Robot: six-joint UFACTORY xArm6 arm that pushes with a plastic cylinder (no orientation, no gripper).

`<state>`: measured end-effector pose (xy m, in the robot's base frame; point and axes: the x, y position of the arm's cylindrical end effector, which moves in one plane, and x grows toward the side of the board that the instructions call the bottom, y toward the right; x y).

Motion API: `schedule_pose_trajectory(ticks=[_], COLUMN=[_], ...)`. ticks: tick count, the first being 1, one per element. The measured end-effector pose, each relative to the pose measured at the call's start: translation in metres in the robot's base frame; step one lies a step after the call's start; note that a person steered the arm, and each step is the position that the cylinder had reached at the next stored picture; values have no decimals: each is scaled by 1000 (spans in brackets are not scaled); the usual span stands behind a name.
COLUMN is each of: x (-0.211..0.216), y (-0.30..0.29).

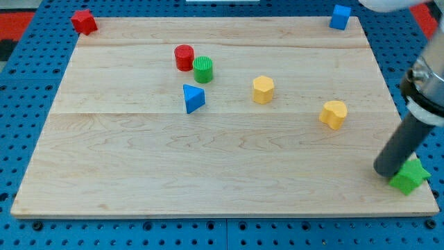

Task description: Move the green star down a bit

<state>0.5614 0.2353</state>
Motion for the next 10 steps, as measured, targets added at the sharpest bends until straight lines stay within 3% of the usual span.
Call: schedule_pose_trajectory(ticks=[4,6,10], x=[-21,-21,-7], y=[-7,20,20])
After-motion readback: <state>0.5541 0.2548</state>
